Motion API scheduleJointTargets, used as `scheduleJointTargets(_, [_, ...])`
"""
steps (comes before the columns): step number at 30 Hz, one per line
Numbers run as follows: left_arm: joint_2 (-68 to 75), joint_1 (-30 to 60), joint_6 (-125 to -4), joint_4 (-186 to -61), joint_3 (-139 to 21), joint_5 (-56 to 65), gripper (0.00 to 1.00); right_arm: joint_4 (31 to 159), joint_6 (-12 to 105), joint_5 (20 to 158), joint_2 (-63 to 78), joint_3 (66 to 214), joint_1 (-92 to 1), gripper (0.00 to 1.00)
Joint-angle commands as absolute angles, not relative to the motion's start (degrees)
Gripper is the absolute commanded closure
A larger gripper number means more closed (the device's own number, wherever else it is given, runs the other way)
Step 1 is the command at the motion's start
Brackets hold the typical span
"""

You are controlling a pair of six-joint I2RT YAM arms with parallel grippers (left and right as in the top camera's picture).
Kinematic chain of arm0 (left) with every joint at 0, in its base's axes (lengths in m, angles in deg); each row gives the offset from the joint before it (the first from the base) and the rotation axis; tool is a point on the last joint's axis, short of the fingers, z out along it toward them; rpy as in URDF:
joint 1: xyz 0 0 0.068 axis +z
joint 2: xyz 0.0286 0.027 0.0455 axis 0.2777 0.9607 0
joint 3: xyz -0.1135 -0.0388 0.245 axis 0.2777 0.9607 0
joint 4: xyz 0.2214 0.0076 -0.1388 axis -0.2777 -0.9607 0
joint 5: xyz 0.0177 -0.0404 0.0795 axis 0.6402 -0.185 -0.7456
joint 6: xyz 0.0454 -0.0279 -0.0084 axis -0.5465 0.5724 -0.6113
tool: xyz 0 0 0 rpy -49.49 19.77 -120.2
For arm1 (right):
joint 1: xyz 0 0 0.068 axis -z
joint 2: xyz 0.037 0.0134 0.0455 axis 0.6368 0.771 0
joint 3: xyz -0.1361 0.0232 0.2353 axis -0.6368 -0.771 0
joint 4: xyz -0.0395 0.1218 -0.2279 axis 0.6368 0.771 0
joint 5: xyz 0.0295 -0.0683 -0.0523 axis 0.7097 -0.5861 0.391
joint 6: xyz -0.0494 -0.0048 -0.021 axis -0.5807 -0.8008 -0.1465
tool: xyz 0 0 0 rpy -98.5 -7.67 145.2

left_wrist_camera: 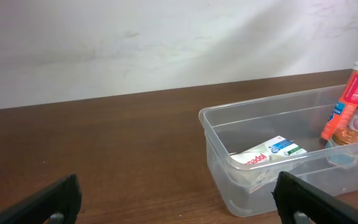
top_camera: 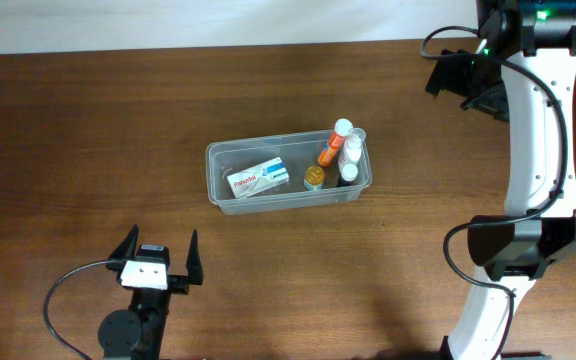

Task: Pack container

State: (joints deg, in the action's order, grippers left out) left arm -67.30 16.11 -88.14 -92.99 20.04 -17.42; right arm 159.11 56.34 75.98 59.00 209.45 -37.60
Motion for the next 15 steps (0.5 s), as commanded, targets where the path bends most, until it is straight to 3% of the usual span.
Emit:
scheduleJointTargets(1, [-67.7,16.5,-88.9,-92.9,20.5,-16.8,0.01,159.3,56.6,76.1,59.1,210.3,-37.3,0.02])
scheduleJointTargets(15, [-67.7,16.5,-88.9,-92.9,20.5,-16.8,0.01,159.3,56.6,76.1,58.4,210.3,-37.4,0.02])
